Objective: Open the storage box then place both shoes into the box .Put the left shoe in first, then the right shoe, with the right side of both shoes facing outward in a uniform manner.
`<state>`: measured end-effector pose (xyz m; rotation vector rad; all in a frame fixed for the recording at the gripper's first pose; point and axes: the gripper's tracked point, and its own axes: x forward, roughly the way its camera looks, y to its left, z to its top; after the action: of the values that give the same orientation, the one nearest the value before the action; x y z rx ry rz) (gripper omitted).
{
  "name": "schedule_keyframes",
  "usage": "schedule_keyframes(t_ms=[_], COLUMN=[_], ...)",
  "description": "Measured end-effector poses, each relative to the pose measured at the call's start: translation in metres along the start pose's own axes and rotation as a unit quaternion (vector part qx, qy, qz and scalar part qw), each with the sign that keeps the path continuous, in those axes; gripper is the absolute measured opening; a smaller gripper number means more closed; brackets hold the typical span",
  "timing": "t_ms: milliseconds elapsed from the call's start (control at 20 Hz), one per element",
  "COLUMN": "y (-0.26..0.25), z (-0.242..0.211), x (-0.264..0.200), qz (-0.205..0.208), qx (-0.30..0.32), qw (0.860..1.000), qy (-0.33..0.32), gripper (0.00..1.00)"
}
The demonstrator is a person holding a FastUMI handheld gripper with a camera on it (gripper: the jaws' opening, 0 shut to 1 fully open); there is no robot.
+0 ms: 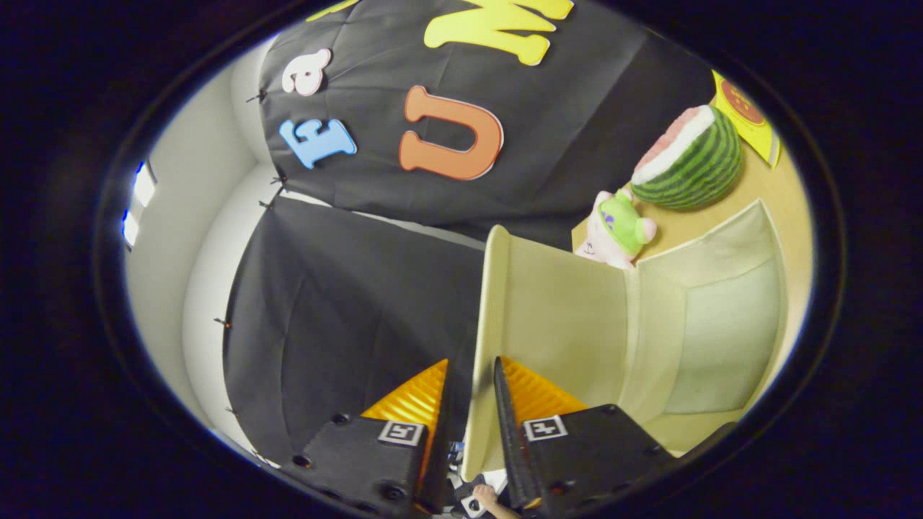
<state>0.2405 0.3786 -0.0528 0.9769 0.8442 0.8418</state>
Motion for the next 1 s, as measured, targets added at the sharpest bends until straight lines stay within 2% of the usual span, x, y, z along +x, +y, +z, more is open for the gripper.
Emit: schedule_keyframes(t_ms=[50,150,200,450,600,700,900,1000], y=[-0.001,0.010,0.013,0.000,-0.023,-0.042,-0.098,-0.120], z=[0.007,-0.004,-0.010,-0.015,-0.011,-0.006,0.016,0.019], x=[0.000,0.009,0.009,-0.004,-0.021,-0.038,-0.070,-0.088], qz=[-0.012,0.004,0.010,-0.024,-0.076,-0.113,-0.219,-0.252], qx=[-0.015,-0.037,-0.042,-0.067,-0.116,-0.150,-0.217,-0.233], qw=[0.999,0.999,0.999,0.997,0.990,0.982,0.951,0.939], qy=[-0.028,-0.029,-0.016,0.004,0.016,0.019,0.016,0.027], gripper=[0.58,1.00,1.00,1.00,1.00,1.00,1.00,1.00])
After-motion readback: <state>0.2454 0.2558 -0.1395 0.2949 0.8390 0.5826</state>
